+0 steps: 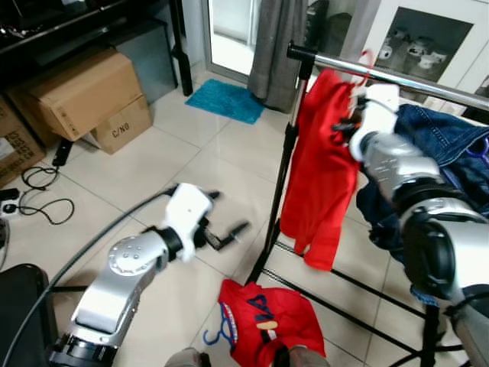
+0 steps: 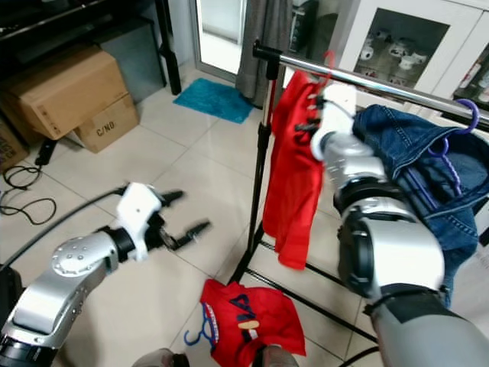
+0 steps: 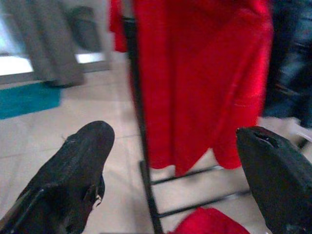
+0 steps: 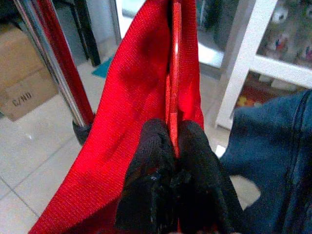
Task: Hang hanger
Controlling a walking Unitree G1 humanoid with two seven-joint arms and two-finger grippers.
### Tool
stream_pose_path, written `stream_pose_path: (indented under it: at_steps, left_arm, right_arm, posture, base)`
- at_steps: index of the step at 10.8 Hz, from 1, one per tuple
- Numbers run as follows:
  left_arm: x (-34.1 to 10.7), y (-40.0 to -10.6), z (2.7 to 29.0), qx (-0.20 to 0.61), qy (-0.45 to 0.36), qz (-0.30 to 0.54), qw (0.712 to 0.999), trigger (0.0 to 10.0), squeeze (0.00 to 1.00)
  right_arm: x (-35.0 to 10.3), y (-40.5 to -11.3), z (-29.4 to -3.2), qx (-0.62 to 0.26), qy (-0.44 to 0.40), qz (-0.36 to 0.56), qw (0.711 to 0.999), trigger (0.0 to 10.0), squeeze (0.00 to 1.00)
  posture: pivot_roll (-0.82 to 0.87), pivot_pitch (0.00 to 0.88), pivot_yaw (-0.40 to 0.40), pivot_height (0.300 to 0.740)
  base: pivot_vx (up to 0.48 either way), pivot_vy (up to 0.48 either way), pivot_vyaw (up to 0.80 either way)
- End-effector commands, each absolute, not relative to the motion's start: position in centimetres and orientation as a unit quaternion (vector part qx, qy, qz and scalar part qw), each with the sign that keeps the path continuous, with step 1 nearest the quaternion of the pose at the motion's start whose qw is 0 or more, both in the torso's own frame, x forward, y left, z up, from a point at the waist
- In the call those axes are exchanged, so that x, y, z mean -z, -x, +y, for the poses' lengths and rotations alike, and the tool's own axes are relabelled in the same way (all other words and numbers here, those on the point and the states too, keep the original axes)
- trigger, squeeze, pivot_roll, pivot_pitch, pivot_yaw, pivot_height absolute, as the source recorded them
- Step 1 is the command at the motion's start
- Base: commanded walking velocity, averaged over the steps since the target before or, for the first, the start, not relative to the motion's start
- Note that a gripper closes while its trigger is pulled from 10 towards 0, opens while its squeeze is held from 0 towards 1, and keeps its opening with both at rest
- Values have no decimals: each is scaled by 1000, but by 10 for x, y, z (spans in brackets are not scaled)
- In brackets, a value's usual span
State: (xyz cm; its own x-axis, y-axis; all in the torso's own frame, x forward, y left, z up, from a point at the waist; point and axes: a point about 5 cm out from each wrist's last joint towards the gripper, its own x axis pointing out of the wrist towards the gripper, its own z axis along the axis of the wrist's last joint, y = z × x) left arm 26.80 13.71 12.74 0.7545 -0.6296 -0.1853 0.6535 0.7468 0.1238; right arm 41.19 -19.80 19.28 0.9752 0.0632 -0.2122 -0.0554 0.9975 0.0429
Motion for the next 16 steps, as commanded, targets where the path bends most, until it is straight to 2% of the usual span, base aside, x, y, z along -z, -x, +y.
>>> stream_pose_path:
  at_steps: [1, 4, 7, 11, 14, 16]
  left_arm:
    - [-127, -270, 140, 325, -95, 62, 939, 10000, 0]
    - [-124, -272, 135, 305, -77, 56, 948, 10000, 0]
    - [-116, -270, 136, 300, -91, 70, 947, 10000, 0]
    - [-113, -272, 137, 293, -93, 71, 949, 10000, 0]
    - [-114, -274, 136, 299, -96, 68, 947, 10000, 0]
    - [-120, -286, 126, 330, -94, 53, 938, 10000, 0]
  right_arm:
    - [-207, -413, -207, -30, -26, 68, 997, 0, 0]
    - [-193, -398, -217, -67, -1, 56, 996, 0, 0]
    - [-172, -361, -218, -98, 7, 46, 994, 0, 0]
    - [-138, -317, -218, -74, 46, 85, 993, 0, 0]
    - [-129, -299, -209, -63, 22, 87, 994, 0, 0]
    - [-130, -292, -189, -80, 25, 70, 994, 0, 0]
  posture:
    - [-3, 37, 15, 740]
    - [-9, 7, 33, 740]
    - [-9, 5, 31, 740]
    - [-19, 2, 13, 740]
    - [-24, 8, 3, 740]
    - [-33, 13, -2, 740]
  base:
    - [0, 0, 0]
    - [0, 0, 0]
    - [-199, 0, 0]
    - [-194, 0, 0]
    - [0, 0, 0]
    - [0, 0, 0]
